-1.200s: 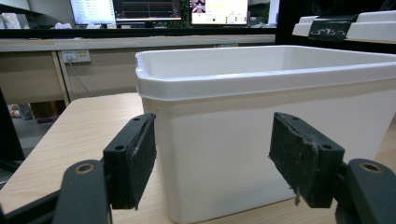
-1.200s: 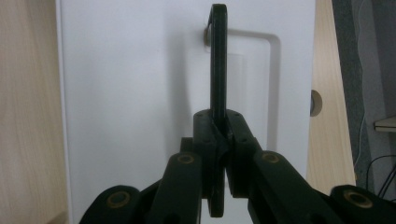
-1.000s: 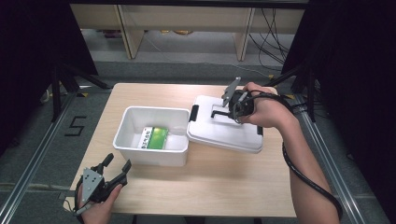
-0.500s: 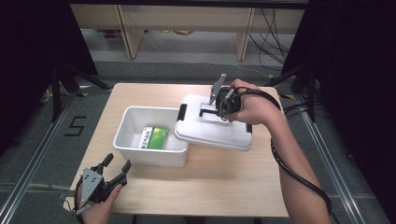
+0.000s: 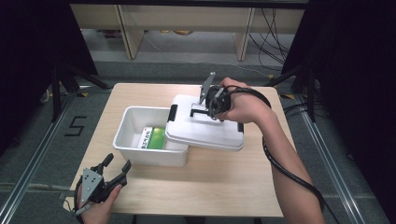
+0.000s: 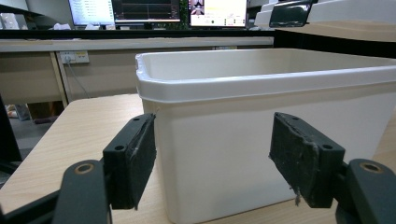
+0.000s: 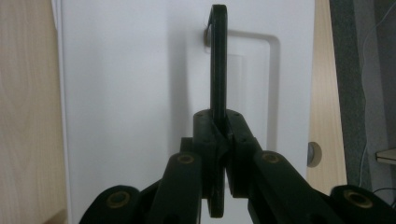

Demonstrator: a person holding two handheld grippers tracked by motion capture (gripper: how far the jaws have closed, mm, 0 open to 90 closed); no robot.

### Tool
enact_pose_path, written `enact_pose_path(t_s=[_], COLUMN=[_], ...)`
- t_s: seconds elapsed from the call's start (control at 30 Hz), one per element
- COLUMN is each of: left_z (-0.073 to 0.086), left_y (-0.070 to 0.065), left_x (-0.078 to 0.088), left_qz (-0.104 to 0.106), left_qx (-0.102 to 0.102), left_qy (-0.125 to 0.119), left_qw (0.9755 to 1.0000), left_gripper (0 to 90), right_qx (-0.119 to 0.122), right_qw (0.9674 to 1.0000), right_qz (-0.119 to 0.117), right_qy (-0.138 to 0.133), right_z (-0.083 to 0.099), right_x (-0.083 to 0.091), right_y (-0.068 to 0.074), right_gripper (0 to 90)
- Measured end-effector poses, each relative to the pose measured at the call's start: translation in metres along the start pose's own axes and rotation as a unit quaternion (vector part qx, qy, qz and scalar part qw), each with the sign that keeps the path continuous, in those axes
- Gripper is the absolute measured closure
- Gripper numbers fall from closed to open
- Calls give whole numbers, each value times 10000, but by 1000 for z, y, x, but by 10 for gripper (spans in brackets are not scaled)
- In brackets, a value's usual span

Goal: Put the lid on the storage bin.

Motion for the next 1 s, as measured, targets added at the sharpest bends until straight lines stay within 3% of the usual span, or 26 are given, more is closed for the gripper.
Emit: enact_pose_path(t_s=[0.13,0.4,0.47,0.67,0.77,0.8,0.9,1.0], left_z=[-1,0,0,0,0,0,0,0], left_y=[-1,-1,0,0,0,1,1,1], left_x=[-1,-1,0,0,0,0,0,-1], left_qz=[6,1,-1,-8,-17,-21,-32,-48], left_qx=[37,82,13,0,3,0,-14,66], left_qy=[-41,-59,13,9,18,15,17,-46], left_qw=[10000,9999,10000,10000,10000,10000,10000,10000], left_gripper=[309,325,321,317,314,313,311,310], right_qx=[93,-74,102,36,79,191,162,134], right_qw=[9999,9999,9998,9998,9998,9996,9997,9996], right_qz=[-31,-129,-146,-183,-193,-189,-207,-237], right_qy=[-52,21,-53,3,-28,-42,-29,-30], right_z=[-6,-15,-21,-28,-33,-35,-39,-42], right_x=[-1,-2,-3,-2,-2,-2,-3,-4], right_y=[1,8,7,11,12,11,13,15], right_gripper=[850,850,850,850,850,849,850,849])
Point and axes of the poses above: each handheld gripper's, and its own axes: x roughly backward along the jaws, z roughly out of its underside, y roughly to its left, the point moved 5 cm from there along -x, roughly forward along the jaws, and after that the axes turned 10 degrees about -x, right-handed, at the moved point
